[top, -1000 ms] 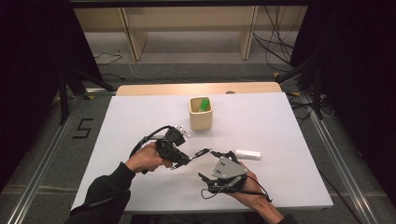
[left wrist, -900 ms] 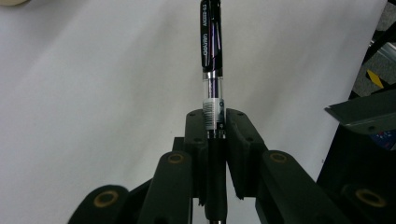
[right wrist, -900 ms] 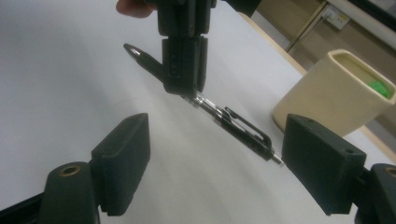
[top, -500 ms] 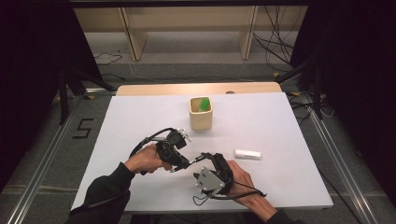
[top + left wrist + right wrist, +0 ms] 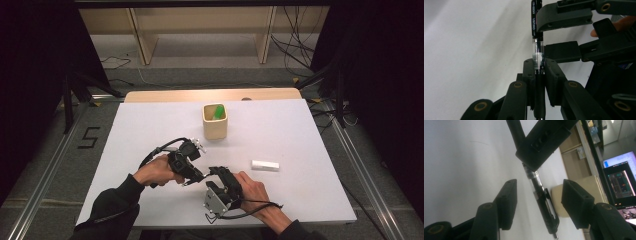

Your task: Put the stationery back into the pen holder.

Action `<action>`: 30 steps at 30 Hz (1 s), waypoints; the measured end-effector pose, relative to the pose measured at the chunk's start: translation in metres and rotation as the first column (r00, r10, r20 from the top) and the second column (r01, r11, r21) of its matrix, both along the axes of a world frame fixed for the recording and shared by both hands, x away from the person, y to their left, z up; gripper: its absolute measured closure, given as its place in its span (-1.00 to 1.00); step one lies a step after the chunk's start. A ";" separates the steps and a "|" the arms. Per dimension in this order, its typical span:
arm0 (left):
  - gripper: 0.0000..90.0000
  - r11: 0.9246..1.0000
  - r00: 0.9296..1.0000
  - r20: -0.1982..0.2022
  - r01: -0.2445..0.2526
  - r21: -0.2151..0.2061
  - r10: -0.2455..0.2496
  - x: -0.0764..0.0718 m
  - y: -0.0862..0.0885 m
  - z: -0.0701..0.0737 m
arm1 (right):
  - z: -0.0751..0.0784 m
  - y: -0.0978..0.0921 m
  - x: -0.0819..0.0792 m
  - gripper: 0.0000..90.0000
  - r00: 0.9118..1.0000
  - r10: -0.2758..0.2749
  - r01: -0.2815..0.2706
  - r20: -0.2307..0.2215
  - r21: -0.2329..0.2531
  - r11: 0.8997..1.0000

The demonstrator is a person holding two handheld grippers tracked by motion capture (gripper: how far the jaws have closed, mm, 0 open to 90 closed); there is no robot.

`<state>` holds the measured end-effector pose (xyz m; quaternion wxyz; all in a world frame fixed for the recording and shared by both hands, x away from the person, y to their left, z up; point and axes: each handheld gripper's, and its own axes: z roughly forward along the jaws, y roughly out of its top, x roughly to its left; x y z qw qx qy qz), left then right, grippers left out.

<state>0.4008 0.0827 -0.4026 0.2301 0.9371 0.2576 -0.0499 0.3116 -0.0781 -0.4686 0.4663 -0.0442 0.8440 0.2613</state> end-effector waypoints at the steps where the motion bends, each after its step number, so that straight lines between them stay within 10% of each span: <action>1: 0.75 1.000 1.000 -0.001 0.004 0.003 -0.004 0.000 0.000 0.000 | -0.001 0.001 0.000 0.10 1.000 0.000 0.000 0.009 -0.008 1.000; 30: 0.75 1.000 1.000 -0.025 0.015 0.009 -0.015 -0.001 -0.002 -0.002 | -0.012 0.009 -0.004 0.70 0.990 0.065 -0.045 0.122 -0.160 0.986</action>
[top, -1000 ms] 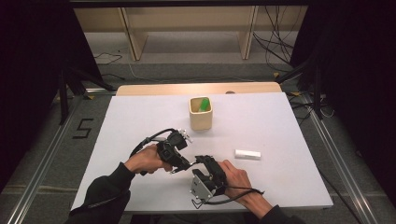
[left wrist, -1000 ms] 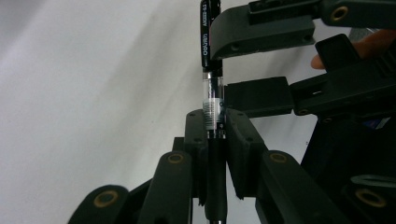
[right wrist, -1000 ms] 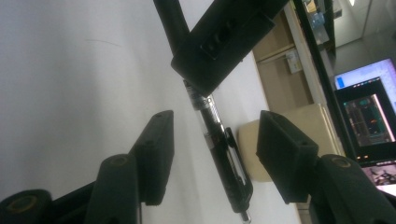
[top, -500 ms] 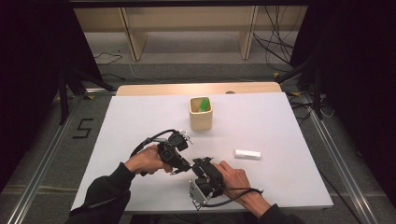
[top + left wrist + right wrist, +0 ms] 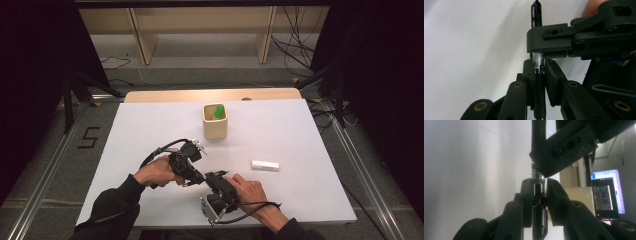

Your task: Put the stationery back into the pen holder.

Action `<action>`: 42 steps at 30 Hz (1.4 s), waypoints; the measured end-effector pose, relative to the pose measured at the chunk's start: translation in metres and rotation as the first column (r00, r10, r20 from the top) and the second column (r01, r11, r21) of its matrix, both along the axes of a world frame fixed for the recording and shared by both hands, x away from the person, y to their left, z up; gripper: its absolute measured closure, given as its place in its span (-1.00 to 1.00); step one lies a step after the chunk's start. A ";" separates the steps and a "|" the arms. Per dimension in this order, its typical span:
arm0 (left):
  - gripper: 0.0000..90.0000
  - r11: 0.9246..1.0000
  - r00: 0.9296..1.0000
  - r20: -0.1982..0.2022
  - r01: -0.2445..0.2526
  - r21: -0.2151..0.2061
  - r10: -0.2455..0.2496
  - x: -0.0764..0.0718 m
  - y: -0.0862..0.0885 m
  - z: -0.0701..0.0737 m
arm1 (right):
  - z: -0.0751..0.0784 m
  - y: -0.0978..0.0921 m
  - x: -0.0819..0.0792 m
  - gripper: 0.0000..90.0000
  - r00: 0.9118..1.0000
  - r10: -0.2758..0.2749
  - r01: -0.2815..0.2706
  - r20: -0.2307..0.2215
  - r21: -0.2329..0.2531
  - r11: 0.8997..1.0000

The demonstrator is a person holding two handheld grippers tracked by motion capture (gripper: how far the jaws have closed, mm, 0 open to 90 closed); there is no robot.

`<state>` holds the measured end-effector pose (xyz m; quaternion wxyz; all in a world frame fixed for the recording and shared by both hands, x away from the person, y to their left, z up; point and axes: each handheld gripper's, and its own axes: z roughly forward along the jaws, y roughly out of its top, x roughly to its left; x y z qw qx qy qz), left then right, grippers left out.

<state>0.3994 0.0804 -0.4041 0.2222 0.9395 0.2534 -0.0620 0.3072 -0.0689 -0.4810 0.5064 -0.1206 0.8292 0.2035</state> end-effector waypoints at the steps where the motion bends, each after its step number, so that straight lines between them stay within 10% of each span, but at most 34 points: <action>1: 0.75 1.000 1.000 -0.001 0.004 0.003 -0.004 0.000 0.000 0.000 | 0.000 0.000 0.000 0.71 1.000 0.006 -0.006 0.004 -0.006 1.000; 11: 0.40 1.000 1.000 -0.008 0.018 -0.016 -0.018 -0.001 0.005 0.006 | 0.001 -0.002 0.000 0.73 1.000 0.012 -0.012 0.007 -0.016 1.000; 28: -0.28 0.990 0.990 0.111 -0.074 -0.116 0.087 -0.005 0.028 0.030 | 0.010 -0.026 0.012 0.73 0.995 -0.072 0.077 -0.073 0.080 0.994; 37: -0.38 0.962 0.966 0.177 -0.145 -0.230 0.188 -0.005 0.048 0.029 | 0.023 -0.045 0.028 0.73 0.979 -0.121 0.153 -0.166 0.193 0.969; 42: -0.44 0.929 0.935 0.230 -0.189 -0.318 0.269 -0.011 0.061 0.021 | 0.034 -0.058 0.042 0.73 0.946 -0.158 0.244 -0.284 0.300 0.922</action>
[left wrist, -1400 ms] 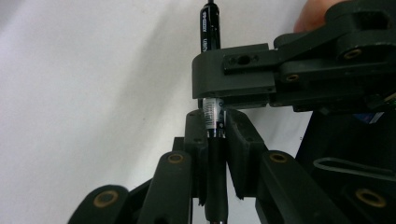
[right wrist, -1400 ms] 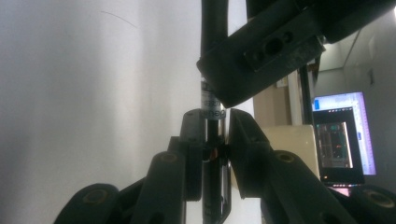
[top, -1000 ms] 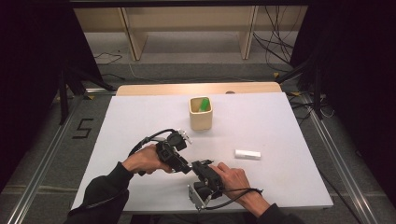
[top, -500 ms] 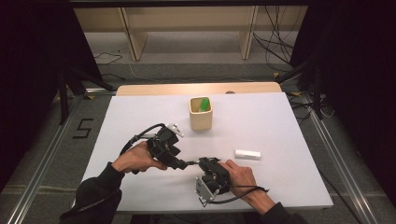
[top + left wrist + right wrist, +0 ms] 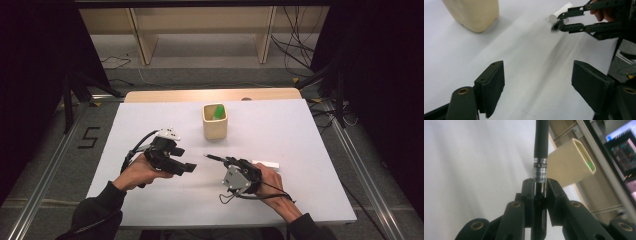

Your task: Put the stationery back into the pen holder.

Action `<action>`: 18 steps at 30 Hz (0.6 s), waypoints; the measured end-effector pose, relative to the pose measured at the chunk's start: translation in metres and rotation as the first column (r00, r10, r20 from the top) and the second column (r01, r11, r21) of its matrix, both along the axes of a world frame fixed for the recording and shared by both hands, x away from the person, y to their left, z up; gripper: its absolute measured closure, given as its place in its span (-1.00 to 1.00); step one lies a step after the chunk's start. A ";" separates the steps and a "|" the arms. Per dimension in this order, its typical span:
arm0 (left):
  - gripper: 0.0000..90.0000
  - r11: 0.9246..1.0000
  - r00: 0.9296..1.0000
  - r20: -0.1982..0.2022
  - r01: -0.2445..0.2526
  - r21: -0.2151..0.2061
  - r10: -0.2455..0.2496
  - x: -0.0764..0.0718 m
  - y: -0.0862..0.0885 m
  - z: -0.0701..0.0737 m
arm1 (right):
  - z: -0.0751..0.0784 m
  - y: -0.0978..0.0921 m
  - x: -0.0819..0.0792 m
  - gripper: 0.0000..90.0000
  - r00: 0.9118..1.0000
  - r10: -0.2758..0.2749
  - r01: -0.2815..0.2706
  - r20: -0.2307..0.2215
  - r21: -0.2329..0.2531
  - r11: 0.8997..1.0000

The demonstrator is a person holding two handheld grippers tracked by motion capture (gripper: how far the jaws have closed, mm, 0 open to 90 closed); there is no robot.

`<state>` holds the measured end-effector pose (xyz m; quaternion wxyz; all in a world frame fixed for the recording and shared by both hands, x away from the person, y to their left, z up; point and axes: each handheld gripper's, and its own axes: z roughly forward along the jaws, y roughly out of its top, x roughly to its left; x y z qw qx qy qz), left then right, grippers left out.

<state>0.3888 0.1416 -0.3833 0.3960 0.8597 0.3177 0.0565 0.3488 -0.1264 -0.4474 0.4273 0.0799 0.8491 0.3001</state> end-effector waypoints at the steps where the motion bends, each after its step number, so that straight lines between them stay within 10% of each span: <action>1: -0.45 1.000 1.000 0.009 -0.011 -0.019 0.011 -0.001 0.002 -0.001 | 0.002 -0.002 0.002 0.73 1.000 -0.014 0.015 -0.028 0.046 0.999; 8: -0.49 0.995 0.995 0.079 -0.049 -0.087 0.056 -0.009 0.013 -0.010 | 0.016 -0.014 0.020 0.73 0.979 -0.002 0.060 -0.204 0.278 0.959; 18: -0.57 0.985 0.985 0.140 -0.084 -0.151 0.105 -0.016 0.024 -0.021 | 0.031 -0.023 0.041 0.73 0.909 0.095 0.155 -0.406 0.541 0.826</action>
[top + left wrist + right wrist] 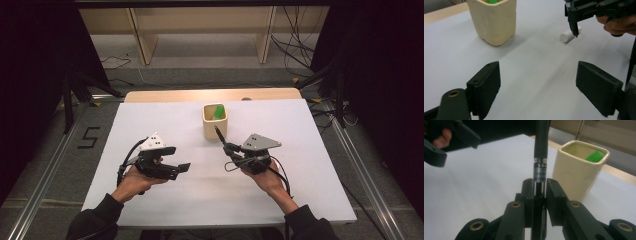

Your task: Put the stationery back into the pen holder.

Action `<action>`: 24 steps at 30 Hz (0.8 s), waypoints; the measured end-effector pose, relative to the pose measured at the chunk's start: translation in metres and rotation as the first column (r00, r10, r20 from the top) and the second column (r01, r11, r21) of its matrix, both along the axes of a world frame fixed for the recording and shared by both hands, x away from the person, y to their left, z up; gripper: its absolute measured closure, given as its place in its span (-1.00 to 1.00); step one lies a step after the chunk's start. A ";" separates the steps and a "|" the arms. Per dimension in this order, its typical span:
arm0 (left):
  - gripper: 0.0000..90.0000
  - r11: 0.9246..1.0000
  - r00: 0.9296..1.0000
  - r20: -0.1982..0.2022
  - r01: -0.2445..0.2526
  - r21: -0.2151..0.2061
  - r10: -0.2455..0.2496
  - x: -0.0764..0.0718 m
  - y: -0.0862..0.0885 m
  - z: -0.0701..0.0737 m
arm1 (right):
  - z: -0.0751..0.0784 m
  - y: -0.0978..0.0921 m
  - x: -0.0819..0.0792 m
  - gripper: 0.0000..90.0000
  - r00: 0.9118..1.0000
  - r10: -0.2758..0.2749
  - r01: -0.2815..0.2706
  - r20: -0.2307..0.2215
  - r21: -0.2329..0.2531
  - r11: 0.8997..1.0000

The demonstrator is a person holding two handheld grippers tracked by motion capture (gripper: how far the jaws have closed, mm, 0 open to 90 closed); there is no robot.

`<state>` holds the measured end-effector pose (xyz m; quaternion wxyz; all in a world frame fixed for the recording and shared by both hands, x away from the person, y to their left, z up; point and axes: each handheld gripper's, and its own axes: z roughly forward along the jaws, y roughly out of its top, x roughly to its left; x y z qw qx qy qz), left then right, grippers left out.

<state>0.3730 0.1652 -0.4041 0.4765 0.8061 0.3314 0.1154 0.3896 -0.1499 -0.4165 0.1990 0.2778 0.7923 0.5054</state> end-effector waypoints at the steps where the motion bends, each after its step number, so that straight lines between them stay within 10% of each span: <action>1: -0.58 1.000 1.000 0.003 -0.006 -0.007 0.006 0.000 0.001 -0.001 | 0.001 0.000 0.002 0.73 1.000 0.002 -0.002 -0.011 0.015 1.000; 24: -0.62 0.996 0.995 0.058 -0.080 -0.041 0.083 -0.012 0.031 -0.015 | 0.022 -0.005 0.044 0.73 0.987 -0.035 0.072 -0.154 0.236 0.969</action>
